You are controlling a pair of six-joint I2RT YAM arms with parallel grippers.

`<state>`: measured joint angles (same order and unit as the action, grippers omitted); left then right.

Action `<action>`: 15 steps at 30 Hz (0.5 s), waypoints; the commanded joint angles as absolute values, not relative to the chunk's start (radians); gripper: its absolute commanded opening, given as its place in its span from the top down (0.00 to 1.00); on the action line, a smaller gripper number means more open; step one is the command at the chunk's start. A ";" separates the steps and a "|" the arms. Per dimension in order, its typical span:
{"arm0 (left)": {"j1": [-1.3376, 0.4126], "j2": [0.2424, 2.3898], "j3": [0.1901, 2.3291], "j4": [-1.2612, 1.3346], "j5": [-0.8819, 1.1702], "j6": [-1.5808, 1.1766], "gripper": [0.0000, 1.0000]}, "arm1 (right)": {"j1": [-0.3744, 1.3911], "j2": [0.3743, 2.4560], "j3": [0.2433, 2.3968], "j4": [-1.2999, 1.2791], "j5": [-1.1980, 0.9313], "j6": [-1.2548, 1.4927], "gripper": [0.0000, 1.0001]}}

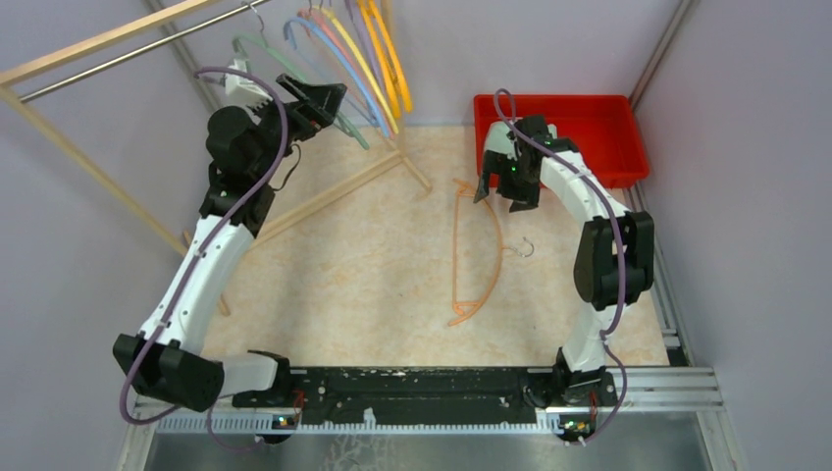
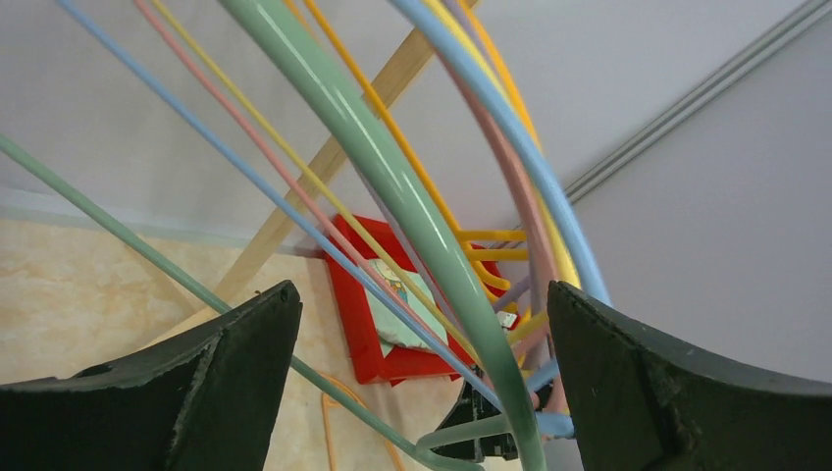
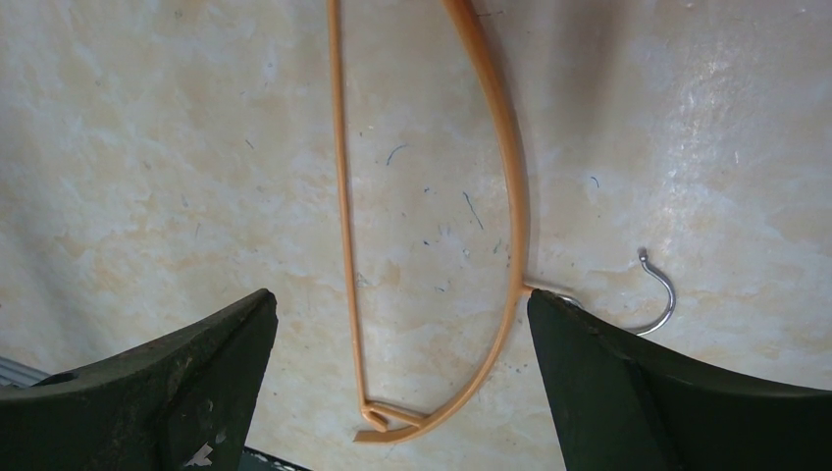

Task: Organize the hangers

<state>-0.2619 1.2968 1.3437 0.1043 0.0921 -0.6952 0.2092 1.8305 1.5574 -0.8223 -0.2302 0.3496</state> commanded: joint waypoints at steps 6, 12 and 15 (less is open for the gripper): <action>-0.255 1.152 1.326 0.021 0.127 -0.588 0.00 | 0.220 1.813 1.526 -0.815 -0.210 0.298 0.01; -0.255 1.076 1.276 -0.056 0.100 -0.559 0.00 | 0.258 1.827 1.478 -0.816 -0.119 0.270 0.01; -0.255 1.040 1.265 -0.106 0.089 -0.537 0.00 | 0.286 1.844 1.458 -0.818 -0.040 0.267 0.01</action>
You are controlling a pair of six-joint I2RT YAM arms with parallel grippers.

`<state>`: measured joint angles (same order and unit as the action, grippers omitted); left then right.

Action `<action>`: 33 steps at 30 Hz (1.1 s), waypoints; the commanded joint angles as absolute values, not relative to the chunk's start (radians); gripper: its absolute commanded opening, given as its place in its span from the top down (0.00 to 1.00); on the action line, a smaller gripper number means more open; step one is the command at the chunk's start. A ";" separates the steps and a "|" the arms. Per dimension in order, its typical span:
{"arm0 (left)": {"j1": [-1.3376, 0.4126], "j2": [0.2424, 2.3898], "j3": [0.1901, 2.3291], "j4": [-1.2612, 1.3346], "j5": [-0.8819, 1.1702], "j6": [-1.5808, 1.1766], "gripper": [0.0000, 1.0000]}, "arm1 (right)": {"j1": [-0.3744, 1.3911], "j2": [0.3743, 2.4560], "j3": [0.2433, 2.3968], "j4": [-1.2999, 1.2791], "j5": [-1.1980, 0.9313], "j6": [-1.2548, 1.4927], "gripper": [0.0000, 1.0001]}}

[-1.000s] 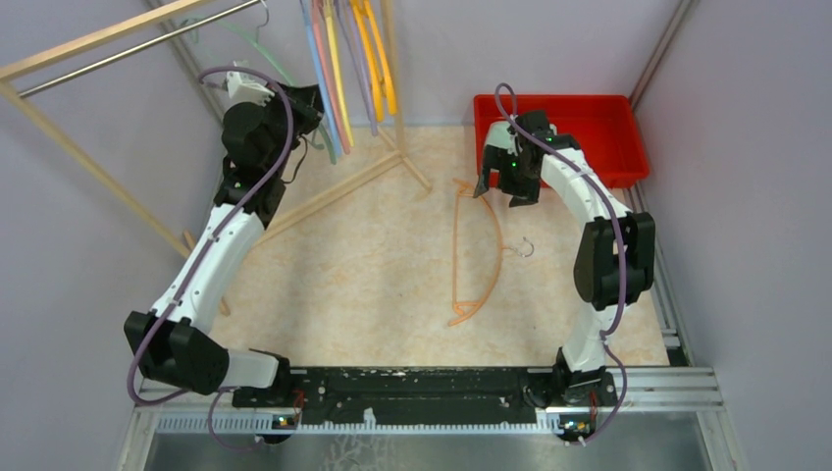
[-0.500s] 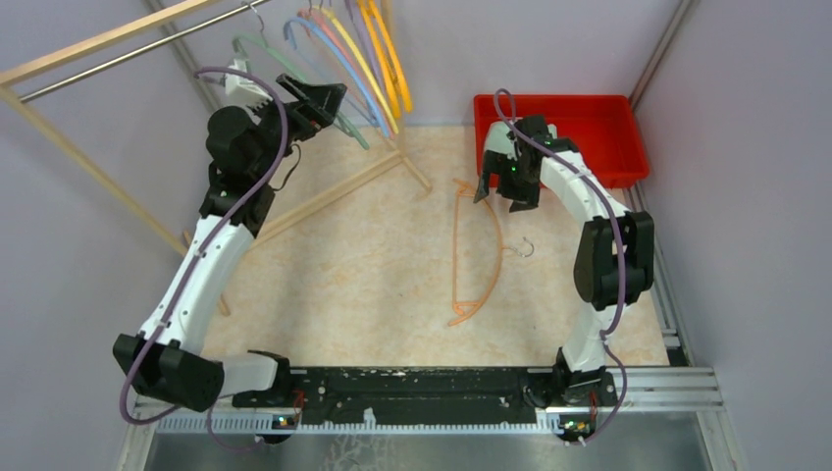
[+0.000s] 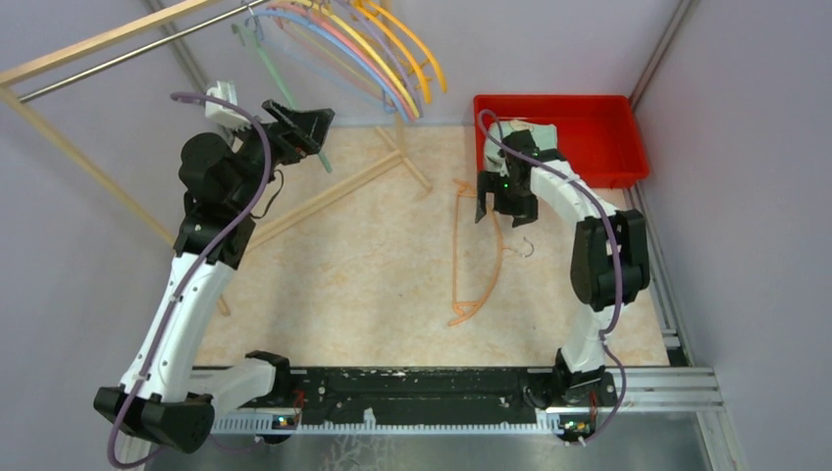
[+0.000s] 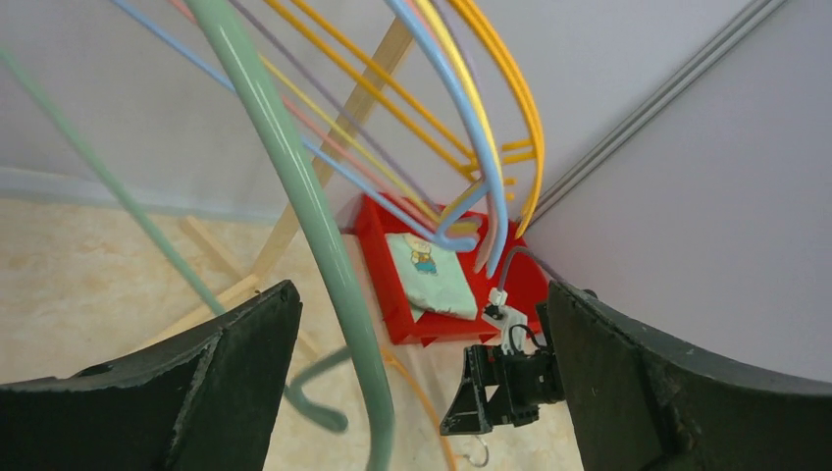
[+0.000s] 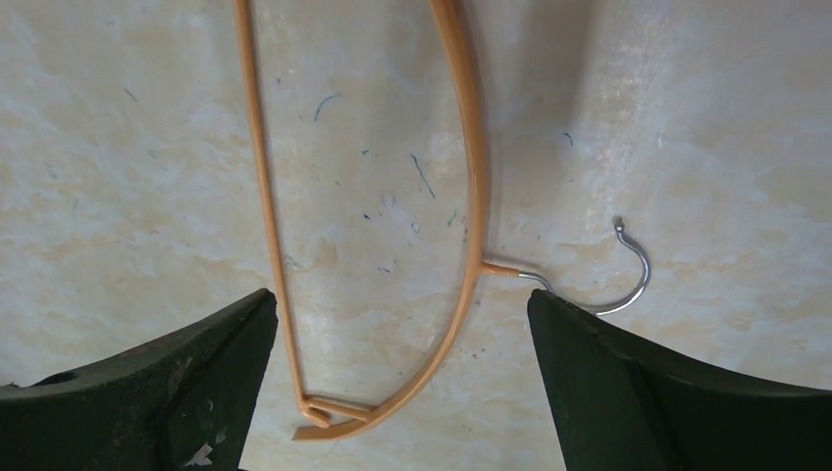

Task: Organize the hangers

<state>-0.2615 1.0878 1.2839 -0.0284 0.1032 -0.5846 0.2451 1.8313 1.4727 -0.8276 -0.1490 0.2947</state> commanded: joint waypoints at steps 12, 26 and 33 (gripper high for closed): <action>-0.255 0.874 1.245 -0.395 0.073 -0.387 0.00 | 0.293 1.938 1.419 -0.755 0.037 0.272 0.11; -0.256 0.665 0.892 -0.556 0.239 -0.279 0.04 | 0.336 1.965 1.382 -0.717 0.063 0.294 1.00; -0.295 0.656 0.793 -0.518 0.283 -0.298 0.21 | 0.363 1.859 1.463 -0.795 0.050 0.310 1.00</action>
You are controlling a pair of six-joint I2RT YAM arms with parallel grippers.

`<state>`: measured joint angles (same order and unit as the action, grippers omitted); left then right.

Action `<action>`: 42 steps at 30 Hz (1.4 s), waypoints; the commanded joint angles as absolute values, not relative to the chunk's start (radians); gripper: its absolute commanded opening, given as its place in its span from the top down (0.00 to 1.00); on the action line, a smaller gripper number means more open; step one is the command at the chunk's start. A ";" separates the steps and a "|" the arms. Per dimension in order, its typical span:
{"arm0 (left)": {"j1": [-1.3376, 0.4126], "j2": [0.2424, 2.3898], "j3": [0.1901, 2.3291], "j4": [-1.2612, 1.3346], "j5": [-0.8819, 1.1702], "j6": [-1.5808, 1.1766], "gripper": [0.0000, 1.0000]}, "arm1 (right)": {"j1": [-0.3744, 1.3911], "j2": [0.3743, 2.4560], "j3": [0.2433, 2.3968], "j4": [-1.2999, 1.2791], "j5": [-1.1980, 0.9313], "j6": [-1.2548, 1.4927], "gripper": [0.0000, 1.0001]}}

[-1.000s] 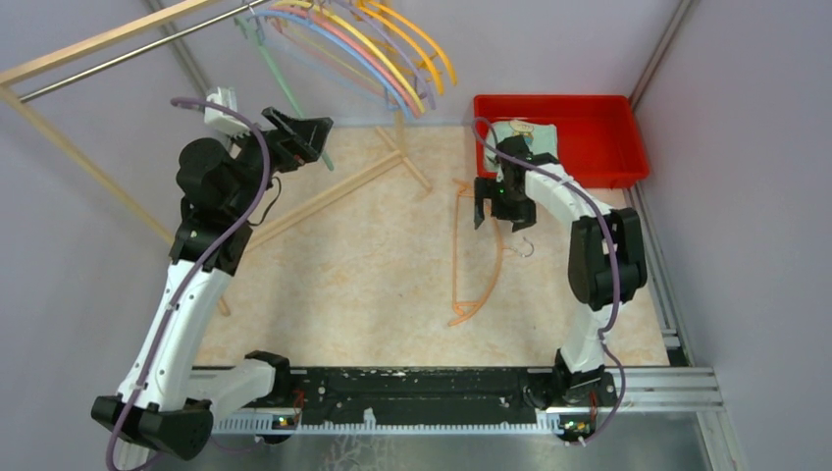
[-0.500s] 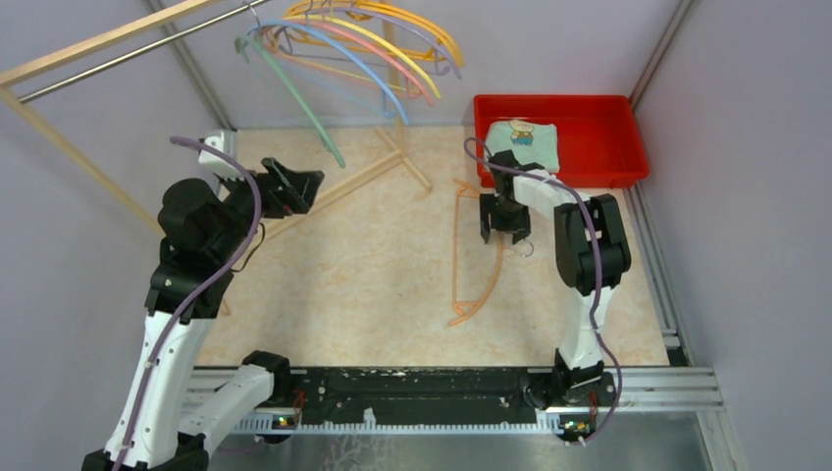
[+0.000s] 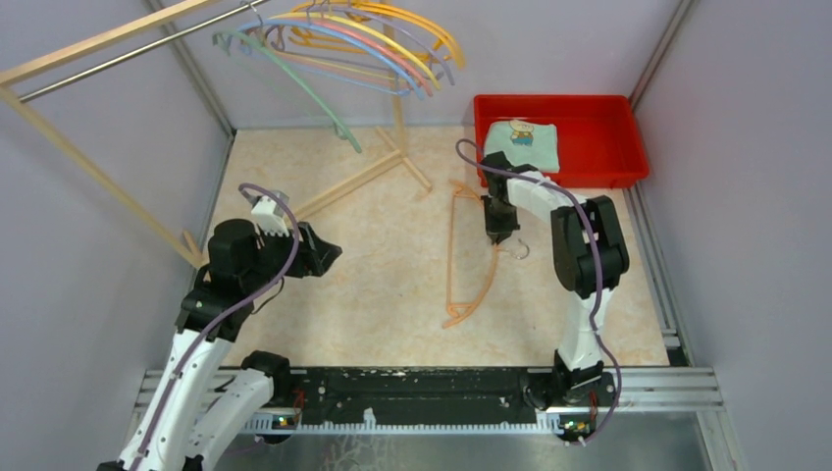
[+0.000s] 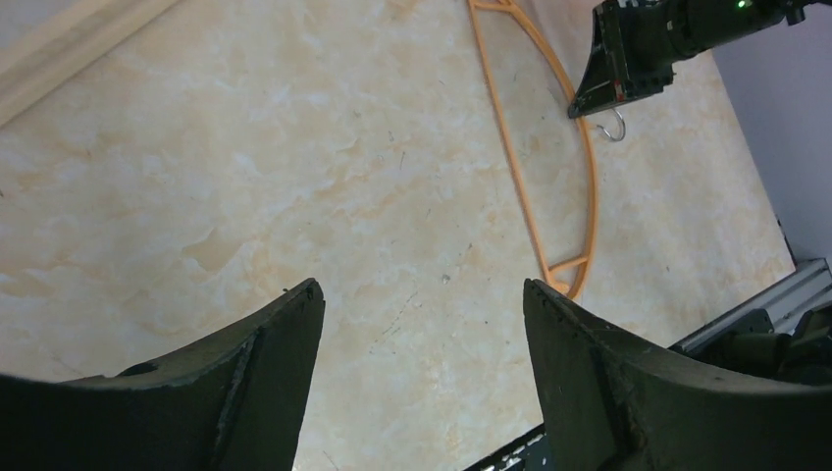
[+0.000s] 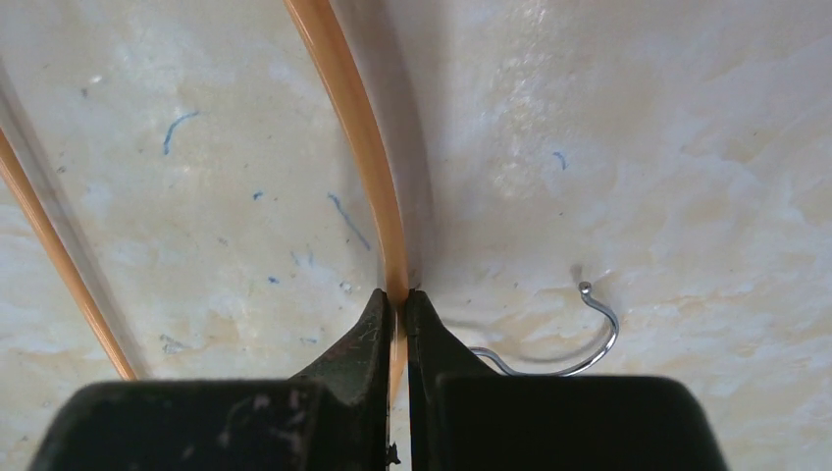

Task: Organize the hangers

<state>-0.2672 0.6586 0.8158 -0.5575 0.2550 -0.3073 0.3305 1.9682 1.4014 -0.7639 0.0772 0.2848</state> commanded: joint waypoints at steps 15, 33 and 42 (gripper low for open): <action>-0.913 1.119 0.957 -0.263 -0.217 -0.297 0.20 | 0.493 1.901 1.765 -0.893 -0.042 0.411 1.00; -1.068 1.464 1.082 -0.180 -0.316 -0.284 0.18 | 0.539 1.834 1.803 -0.909 -0.120 0.430 1.00; -1.067 1.586 1.087 -0.169 -0.313 -0.298 0.22 | 0.543 1.777 1.812 -0.937 -0.187 0.441 1.00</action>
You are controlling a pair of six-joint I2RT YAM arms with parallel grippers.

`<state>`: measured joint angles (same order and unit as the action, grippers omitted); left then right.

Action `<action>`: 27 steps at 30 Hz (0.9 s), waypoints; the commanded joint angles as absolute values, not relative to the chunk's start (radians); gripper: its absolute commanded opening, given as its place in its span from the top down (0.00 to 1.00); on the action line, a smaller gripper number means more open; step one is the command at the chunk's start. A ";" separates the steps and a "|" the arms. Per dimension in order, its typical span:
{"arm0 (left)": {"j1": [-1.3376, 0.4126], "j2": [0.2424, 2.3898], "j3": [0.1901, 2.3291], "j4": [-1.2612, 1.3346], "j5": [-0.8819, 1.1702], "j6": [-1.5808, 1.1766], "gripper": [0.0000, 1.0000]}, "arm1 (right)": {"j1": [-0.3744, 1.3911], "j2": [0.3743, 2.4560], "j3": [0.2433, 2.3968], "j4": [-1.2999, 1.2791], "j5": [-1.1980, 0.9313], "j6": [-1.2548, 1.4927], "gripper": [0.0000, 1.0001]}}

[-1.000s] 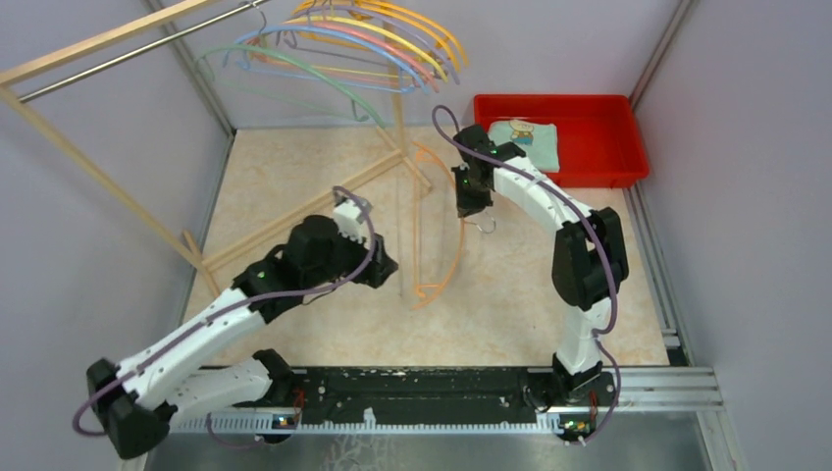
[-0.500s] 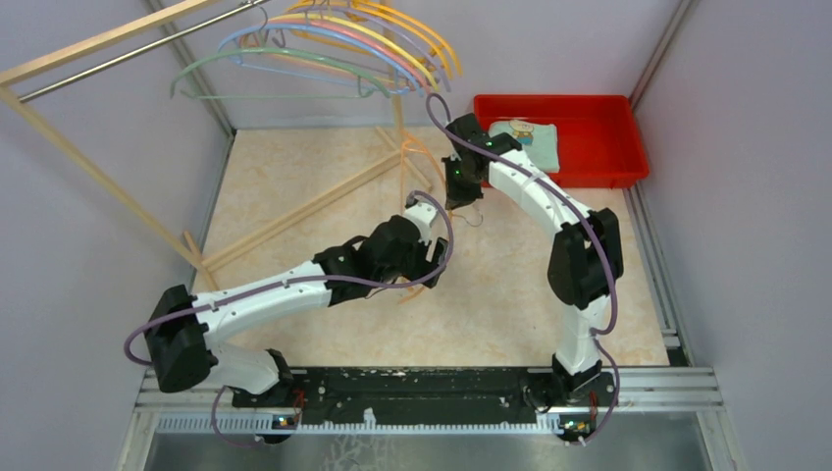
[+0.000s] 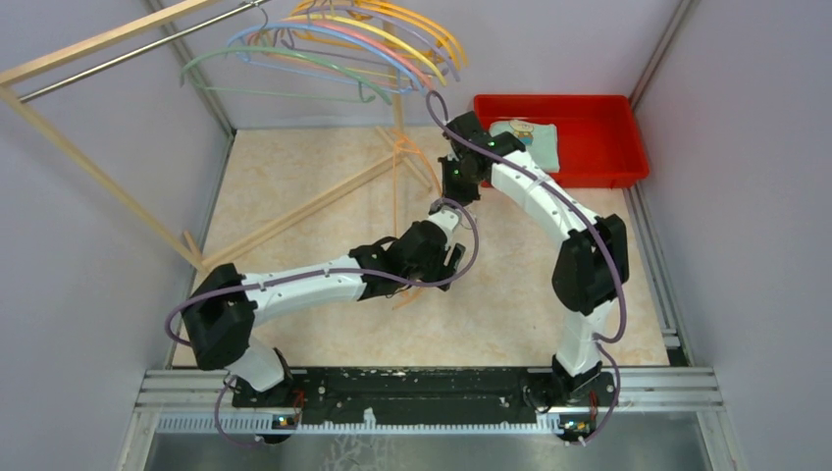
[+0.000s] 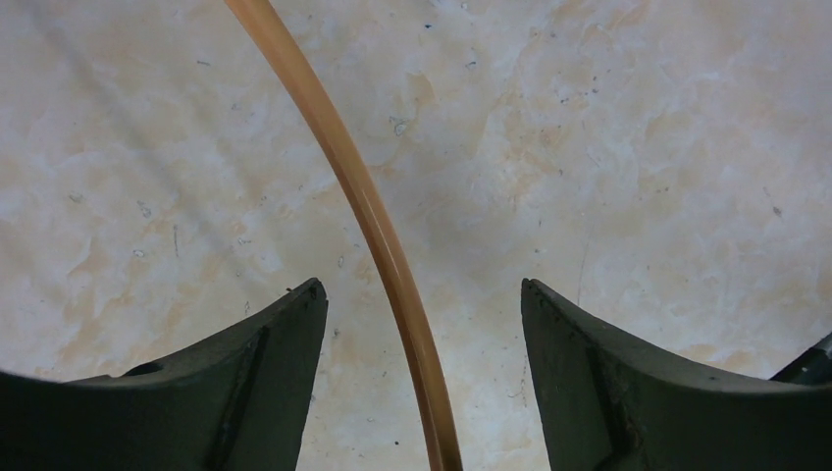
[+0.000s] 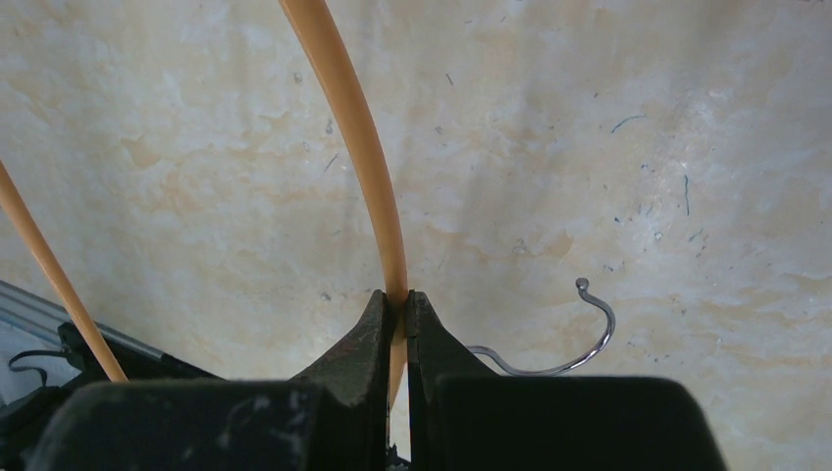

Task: Organize the hangers

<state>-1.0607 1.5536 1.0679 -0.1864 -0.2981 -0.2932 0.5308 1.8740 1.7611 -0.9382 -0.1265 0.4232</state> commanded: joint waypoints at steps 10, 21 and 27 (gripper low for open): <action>-1.067 1.560 1.069 -0.248 -0.360 -0.349 0.92 | 0.544 1.726 1.800 -0.946 -0.214 0.445 1.00; -1.067 1.323 0.933 -0.400 -0.370 -0.546 1.00 | 0.404 1.662 1.638 -0.835 -0.039 0.463 0.12; -1.067 1.042 0.915 -0.499 -0.523 -0.729 1.00 | 0.304 1.622 1.543 -0.771 0.010 0.437 0.03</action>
<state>-1.0649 1.2324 0.9085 -0.4603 -0.3794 -0.5823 0.3397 1.6924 1.5719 -0.8478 -0.0502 0.4557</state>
